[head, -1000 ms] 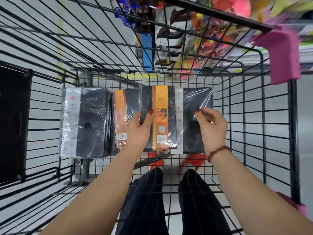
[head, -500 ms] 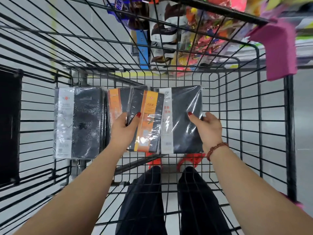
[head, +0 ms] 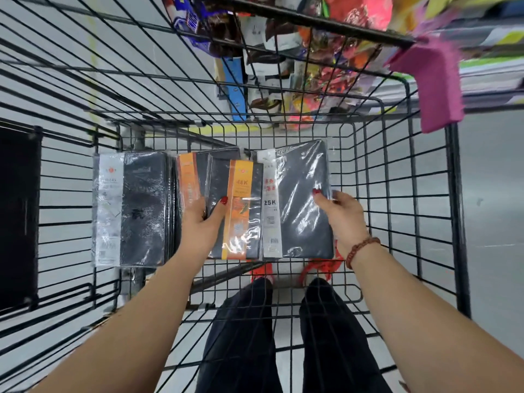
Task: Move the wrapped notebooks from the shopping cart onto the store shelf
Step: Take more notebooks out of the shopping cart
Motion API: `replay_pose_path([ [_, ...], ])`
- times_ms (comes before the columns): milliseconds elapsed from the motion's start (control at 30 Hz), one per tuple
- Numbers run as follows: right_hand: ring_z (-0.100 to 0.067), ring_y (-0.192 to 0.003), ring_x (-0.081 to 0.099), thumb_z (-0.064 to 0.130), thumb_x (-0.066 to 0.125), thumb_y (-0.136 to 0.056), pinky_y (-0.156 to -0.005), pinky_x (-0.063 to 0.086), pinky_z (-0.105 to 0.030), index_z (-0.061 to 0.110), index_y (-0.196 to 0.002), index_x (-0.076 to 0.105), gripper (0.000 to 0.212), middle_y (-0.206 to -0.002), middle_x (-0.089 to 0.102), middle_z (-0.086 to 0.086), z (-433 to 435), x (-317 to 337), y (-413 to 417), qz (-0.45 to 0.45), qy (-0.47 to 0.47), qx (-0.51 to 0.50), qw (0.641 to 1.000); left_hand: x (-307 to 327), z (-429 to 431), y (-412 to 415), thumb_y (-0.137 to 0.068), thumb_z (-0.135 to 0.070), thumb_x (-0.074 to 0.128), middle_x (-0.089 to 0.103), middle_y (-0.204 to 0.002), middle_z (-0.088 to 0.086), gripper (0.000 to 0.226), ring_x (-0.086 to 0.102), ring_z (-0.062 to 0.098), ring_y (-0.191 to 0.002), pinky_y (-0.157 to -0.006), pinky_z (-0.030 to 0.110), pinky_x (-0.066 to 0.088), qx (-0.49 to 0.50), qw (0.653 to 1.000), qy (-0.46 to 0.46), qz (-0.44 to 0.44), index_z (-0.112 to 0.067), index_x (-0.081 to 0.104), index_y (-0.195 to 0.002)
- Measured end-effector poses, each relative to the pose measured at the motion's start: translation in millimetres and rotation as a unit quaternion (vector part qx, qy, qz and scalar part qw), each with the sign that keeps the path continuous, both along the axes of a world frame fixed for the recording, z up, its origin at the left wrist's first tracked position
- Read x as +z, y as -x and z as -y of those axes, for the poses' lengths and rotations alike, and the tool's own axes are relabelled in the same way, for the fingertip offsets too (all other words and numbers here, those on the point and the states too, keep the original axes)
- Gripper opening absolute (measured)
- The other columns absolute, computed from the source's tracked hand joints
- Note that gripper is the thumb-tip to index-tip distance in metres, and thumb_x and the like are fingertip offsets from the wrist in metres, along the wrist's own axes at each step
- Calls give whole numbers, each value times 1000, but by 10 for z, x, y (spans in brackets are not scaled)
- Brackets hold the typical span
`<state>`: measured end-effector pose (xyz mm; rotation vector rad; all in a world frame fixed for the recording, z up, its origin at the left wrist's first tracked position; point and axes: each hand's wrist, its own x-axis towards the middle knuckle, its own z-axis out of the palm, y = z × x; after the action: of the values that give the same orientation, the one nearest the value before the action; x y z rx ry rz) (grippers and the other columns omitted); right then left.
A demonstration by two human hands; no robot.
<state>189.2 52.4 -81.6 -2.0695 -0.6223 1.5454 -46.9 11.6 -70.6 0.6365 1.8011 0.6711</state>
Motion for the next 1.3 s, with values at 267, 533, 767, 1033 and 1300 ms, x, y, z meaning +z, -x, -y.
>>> replay_pose_path([
  [267, -15, -70, 50, 26, 52, -93, -65, 45, -31, 19, -93, 57, 8, -78, 55, 0, 195, 314, 196, 44, -58, 115, 991, 328, 280, 111, -78, -54, 61, 72, -97, 9, 32, 67, 28, -93, -90, 53, 50, 20, 1000, 18, 12, -31, 66, -100],
  [533, -10, -60, 45, 29, 48, -95, -60, 41, -30, 20, -97, 57, 13, -69, 51, 3, 208, 1278, 206, 106, -217, 173, 955, 1131, 233, 302, -90, -36, 61, 72, -86, 8, 15, 68, 27, -79, -70, 39, 54, 39, 999, -29, -6, -21, 64, -87],
  [767, -3, -47, 35, 13, 48, -95, -45, 28, -13, 22, -68, 47, 28, -53, 36, 10, 210, 2265, -135, 102, -336, 90, 932, 1939, 32, 137, -92, -28, 56, 64, -51, -8, 16, 58, 5, -44, -38, 13, 41, 56, 994, -95, 25, -21, 55, -78],
  [1033, -13, -68, 47, 21, 51, -95, -66, 39, -25, 13, -76, 60, 22, -72, 51, -6, 387, 2766, -737, 16, -365, -39, 930, 2569, -68, -505, -88, -43, 60, 71, -99, 4, 26, 66, 25, -91, -82, 40, 52, -21, 980, -193, 33, -29, 63, -109],
  [1300, -18, -79, 47, 27, 57, -91, -75, 40, -30, 3, -80, 59, 26, -82, 52, -8, 926, 2988, -2176, -12, -370, -160, 915, 2888, 48, -1828, -92, -38, 57, 68, -86, 15, 22, 61, 25, -71, -58, 27, 50, -63, 974, -214, 27, -17, 63, -94],
])
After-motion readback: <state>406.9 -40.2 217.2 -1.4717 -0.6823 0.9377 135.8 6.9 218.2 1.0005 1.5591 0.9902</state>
